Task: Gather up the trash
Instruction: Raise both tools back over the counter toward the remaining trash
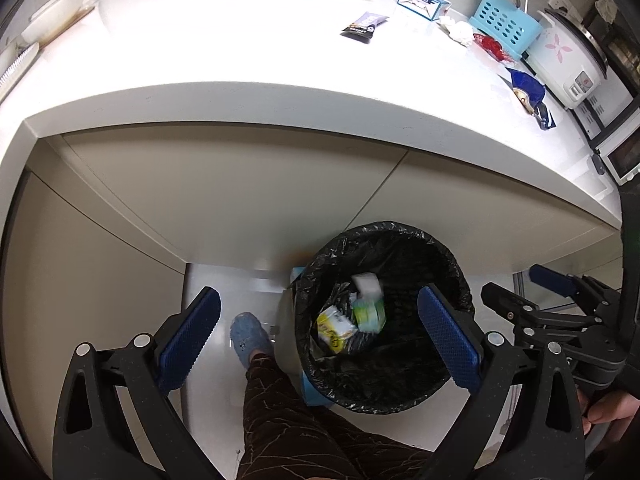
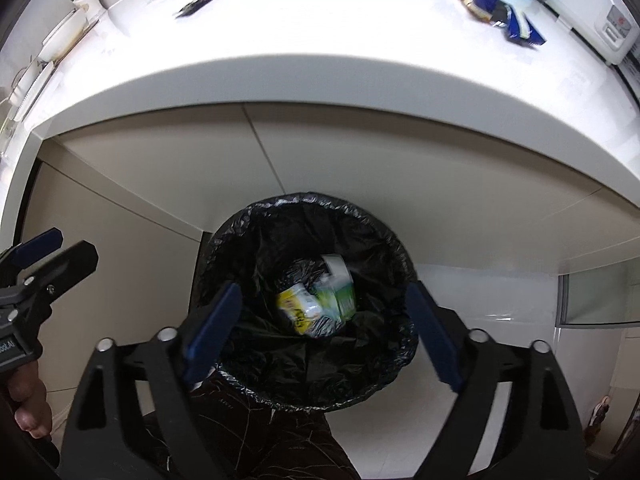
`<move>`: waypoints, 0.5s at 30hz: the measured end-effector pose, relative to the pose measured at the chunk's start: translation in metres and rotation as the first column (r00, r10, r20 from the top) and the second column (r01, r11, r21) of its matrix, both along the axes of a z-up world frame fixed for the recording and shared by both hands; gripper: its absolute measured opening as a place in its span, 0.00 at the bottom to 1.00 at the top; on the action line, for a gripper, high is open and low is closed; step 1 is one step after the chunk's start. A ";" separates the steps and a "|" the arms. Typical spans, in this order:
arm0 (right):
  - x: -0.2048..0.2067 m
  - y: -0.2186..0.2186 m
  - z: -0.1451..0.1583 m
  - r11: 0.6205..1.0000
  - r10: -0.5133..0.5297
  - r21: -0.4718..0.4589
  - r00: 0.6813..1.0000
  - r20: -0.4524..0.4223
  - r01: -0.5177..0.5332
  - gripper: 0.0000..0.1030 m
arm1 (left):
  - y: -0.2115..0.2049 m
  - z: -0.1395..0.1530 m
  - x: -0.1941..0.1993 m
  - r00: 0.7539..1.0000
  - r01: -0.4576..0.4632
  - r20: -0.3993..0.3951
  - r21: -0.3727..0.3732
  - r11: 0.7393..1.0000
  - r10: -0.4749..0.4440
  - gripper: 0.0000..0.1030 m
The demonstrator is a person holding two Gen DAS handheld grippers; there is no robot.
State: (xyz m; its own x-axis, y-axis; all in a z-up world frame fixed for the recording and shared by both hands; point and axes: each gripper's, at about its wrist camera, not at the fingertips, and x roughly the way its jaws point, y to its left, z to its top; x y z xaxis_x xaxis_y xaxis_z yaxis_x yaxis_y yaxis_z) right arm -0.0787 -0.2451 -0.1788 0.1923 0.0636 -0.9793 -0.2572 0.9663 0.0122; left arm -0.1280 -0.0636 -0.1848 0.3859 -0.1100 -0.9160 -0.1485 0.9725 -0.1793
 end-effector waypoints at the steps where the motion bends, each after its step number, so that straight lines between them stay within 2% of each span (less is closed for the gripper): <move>1: 0.001 -0.001 0.003 1.000 -0.004 -0.001 1.000 0.008 0.004 0.85 | -0.001 0.001 0.001 1.000 0.001 0.002 0.000 1.000 -0.001 0.94; 6: 0.011 -0.008 0.022 1.000 -0.023 -0.006 0.999 0.049 0.023 0.90 | -0.005 0.010 0.005 1.000 0.007 0.013 0.012 1.000 -0.007 0.94; 15: 0.024 -0.025 0.063 0.998 -0.065 0.030 0.991 0.117 0.062 0.91 | 0.000 0.046 0.018 0.998 -0.014 0.053 0.006 1.000 0.014 0.94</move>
